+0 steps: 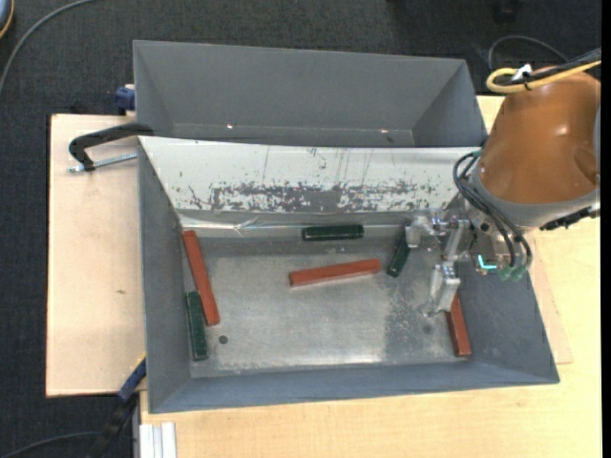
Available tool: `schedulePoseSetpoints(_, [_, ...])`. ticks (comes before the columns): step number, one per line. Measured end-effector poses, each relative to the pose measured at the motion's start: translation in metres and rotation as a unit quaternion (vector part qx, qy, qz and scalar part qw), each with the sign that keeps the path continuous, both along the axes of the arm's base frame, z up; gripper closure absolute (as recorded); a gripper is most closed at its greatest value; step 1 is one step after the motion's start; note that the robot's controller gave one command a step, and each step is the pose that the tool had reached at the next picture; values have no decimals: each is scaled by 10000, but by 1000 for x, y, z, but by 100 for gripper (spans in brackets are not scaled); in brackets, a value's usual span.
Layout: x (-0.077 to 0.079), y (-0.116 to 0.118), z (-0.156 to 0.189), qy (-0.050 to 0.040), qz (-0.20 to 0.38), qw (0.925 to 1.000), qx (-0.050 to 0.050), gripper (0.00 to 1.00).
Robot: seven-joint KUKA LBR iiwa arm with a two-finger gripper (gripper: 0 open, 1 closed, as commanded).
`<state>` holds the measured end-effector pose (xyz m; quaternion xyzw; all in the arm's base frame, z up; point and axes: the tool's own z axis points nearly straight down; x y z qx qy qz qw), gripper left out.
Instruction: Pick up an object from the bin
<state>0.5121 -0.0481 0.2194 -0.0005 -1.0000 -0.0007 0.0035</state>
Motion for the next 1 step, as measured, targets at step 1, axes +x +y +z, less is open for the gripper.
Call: schedulePoseSetpoints(1, [35,37,-148,-15,93,10000,4,0])
